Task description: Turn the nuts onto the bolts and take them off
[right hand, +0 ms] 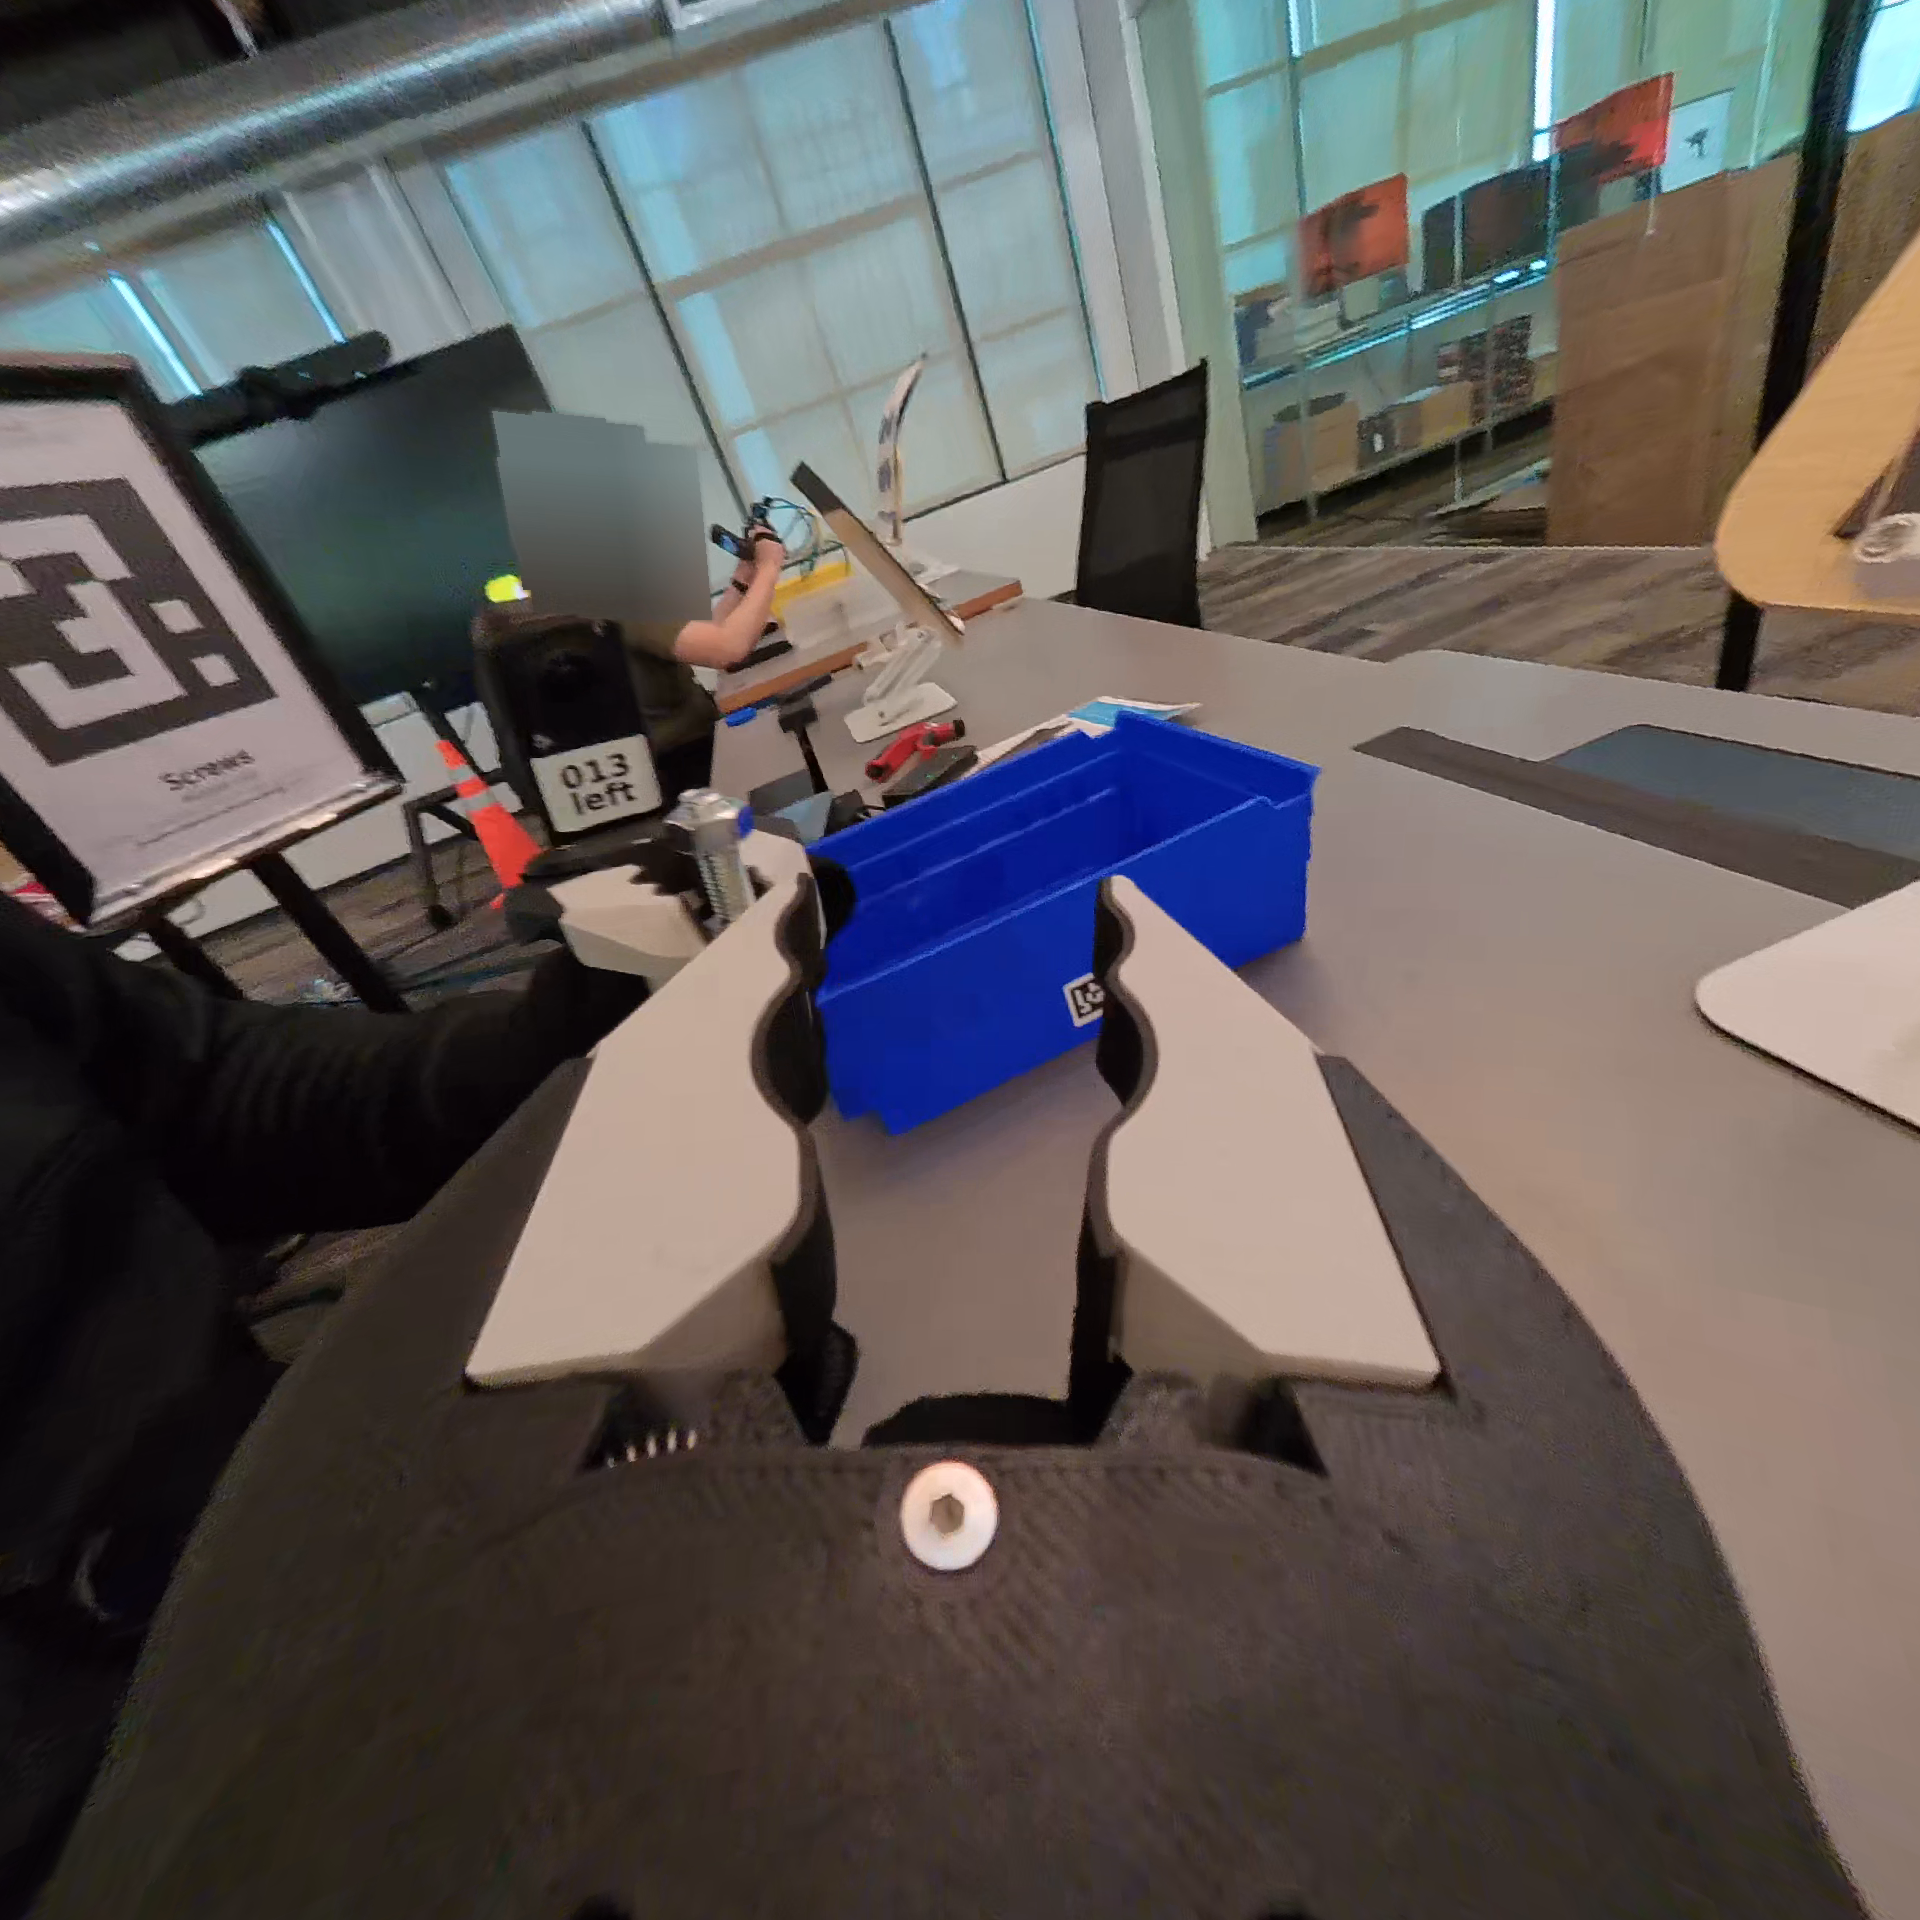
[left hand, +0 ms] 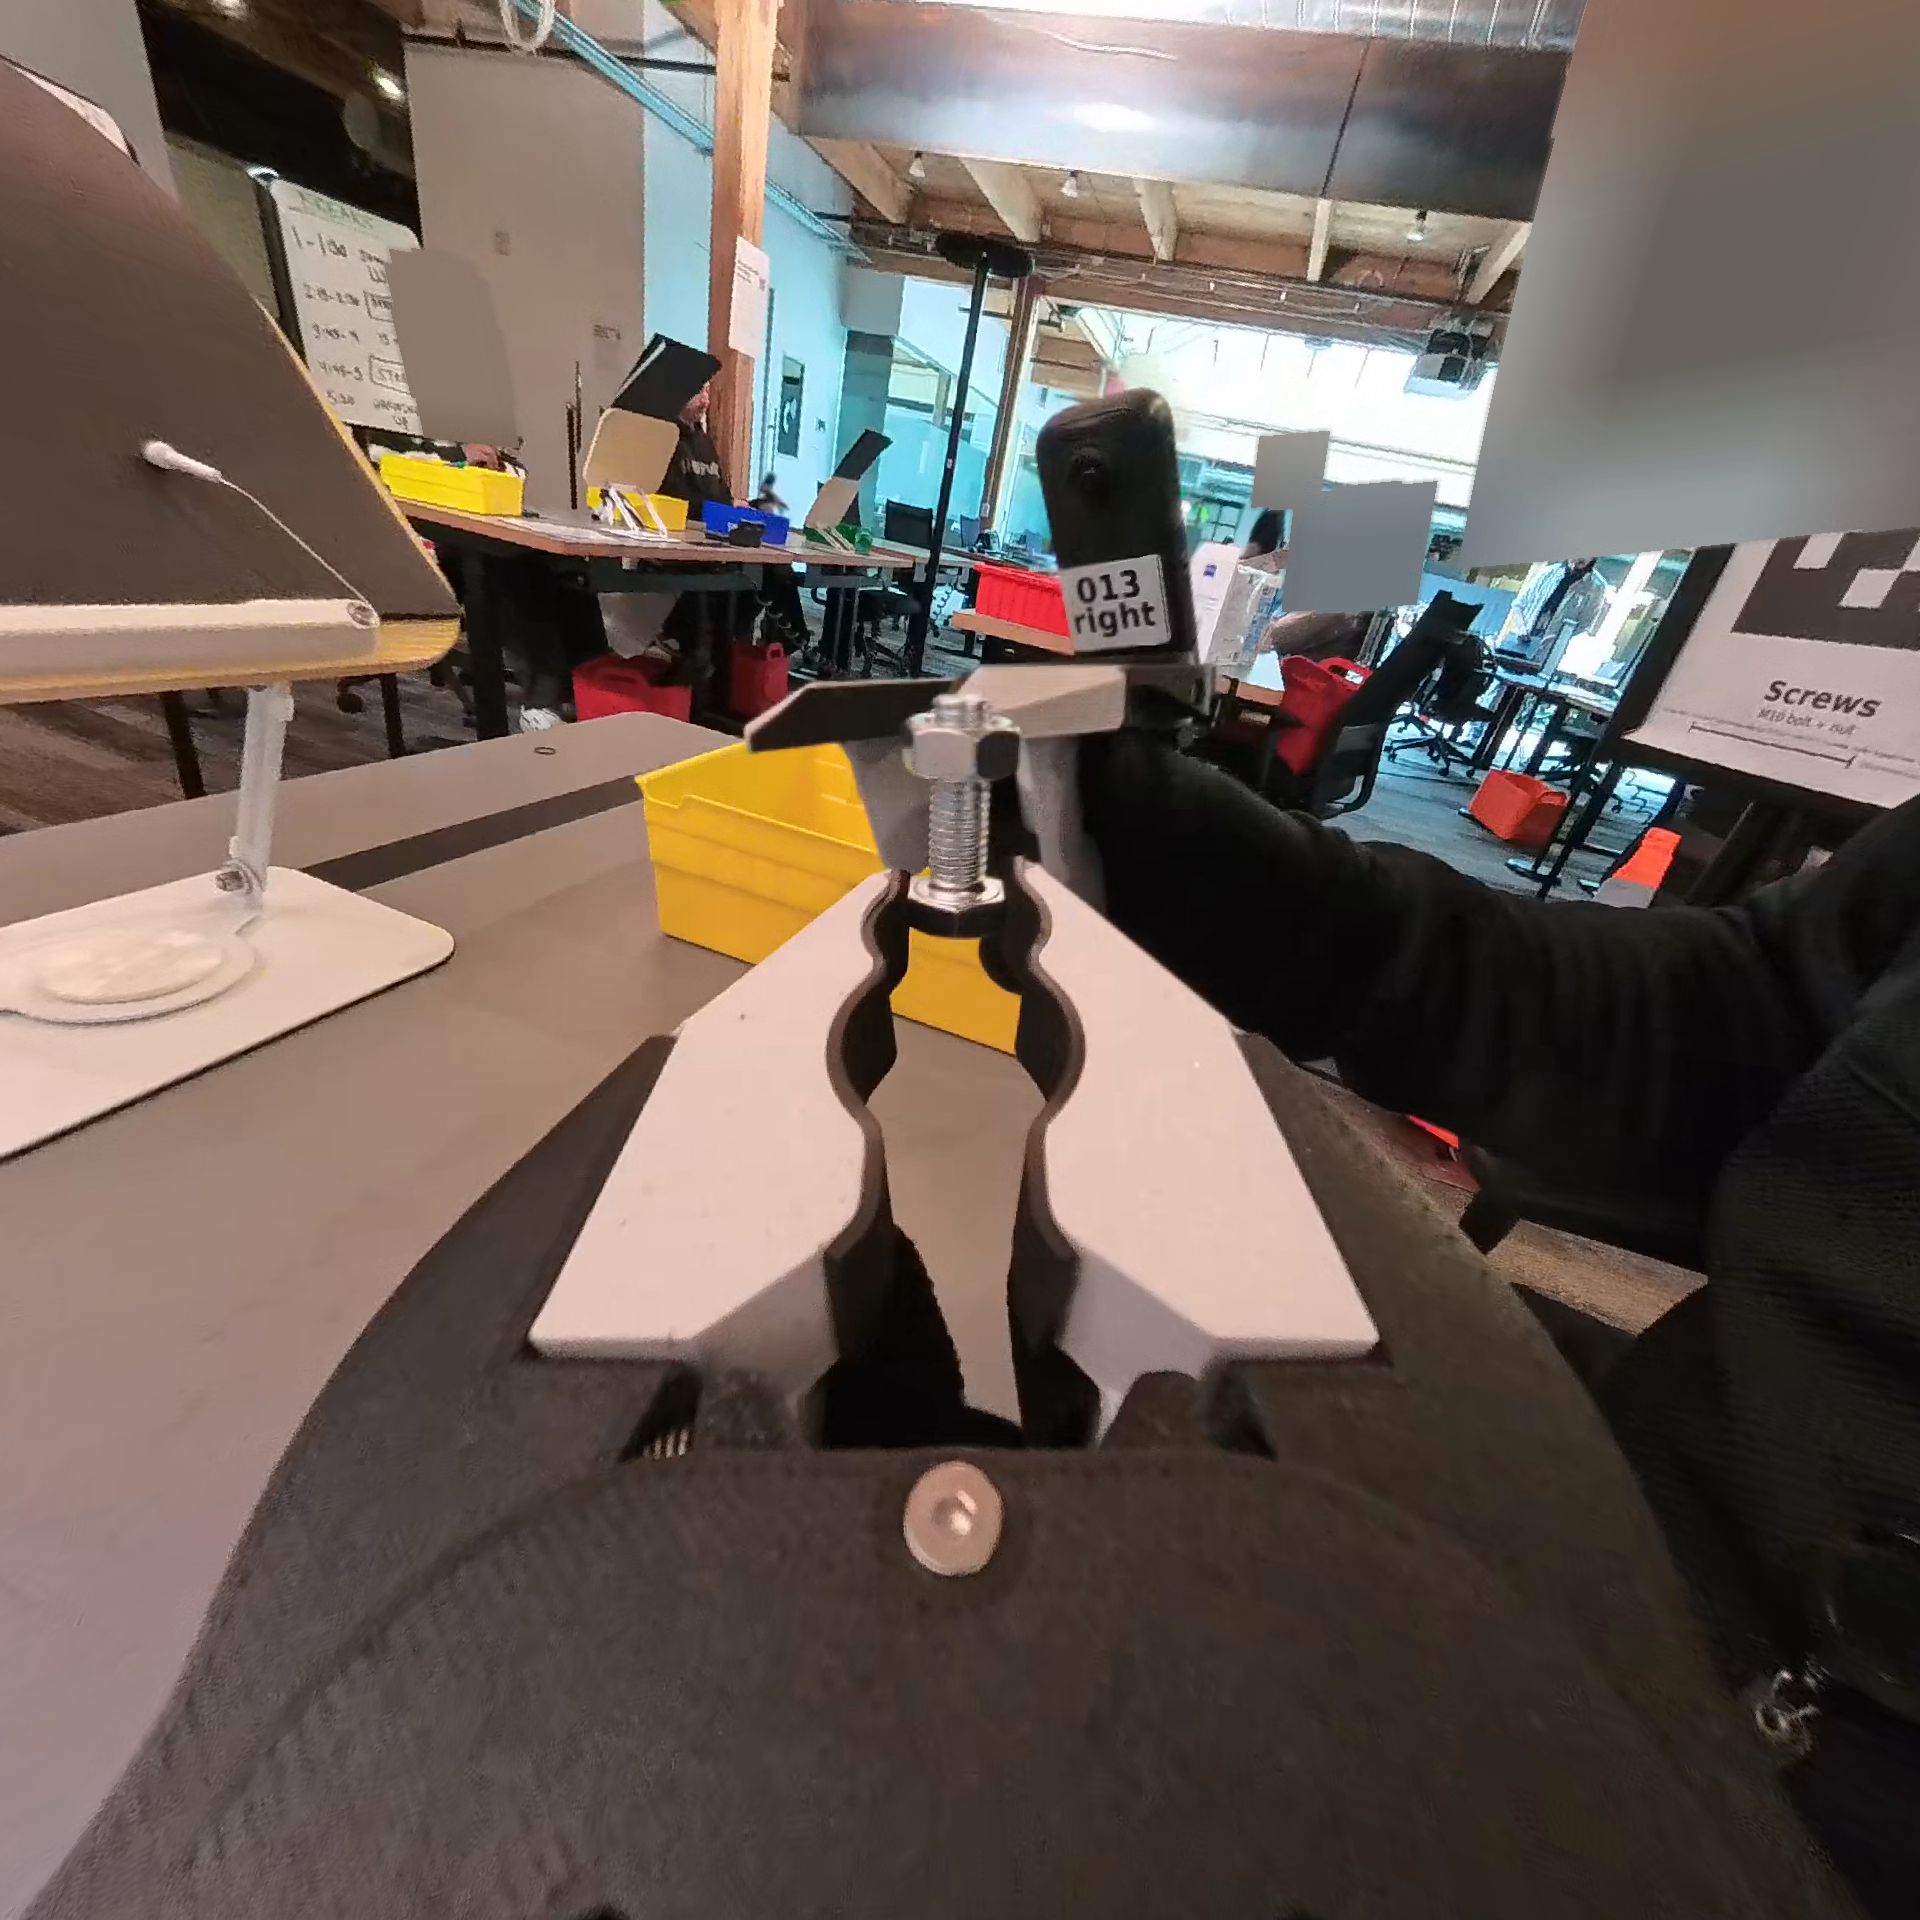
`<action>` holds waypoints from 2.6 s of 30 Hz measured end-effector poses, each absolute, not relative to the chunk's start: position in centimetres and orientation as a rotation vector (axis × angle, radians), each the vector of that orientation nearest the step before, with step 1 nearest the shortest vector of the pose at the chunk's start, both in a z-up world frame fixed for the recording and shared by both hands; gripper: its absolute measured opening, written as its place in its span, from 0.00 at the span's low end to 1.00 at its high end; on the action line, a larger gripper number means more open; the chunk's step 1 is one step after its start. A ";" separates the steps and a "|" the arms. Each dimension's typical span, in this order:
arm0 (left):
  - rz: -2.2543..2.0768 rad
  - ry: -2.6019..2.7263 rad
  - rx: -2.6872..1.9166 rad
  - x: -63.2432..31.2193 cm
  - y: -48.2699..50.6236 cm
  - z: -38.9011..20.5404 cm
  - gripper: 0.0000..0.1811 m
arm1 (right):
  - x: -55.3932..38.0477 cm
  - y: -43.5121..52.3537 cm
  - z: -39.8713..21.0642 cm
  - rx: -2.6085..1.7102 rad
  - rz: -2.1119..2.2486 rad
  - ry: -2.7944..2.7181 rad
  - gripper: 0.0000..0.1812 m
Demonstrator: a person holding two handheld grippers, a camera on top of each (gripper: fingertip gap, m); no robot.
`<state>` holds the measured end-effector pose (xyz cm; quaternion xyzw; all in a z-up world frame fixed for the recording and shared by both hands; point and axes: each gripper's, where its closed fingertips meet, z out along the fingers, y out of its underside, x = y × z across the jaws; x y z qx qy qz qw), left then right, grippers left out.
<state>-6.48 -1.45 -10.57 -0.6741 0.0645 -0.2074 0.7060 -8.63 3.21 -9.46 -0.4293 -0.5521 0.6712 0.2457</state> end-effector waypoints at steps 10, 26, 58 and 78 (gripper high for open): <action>-0.511 0.183 -1.503 -4.8 -1.2 -11.1 0.09 | -9.1 -1.6 -8.9 -1.052 1.829 -1.627 0.39; -0.501 0.209 -1.491 -4.7 -1.5 -10.5 0.09 | -8.9 -1.0 -8.3 -1.037 1.836 -1.602 0.43; -0.518 0.261 -1.484 -4.0 -1.9 -10.1 0.09 | -8.3 -1.6 -7.5 -1.008 1.927 -1.569 0.45; -0.525 0.271 -1.486 -3.9 -2.0 -10.1 0.09 | -8.3 -0.6 -7.5 -1.023 1.977 -1.521 0.48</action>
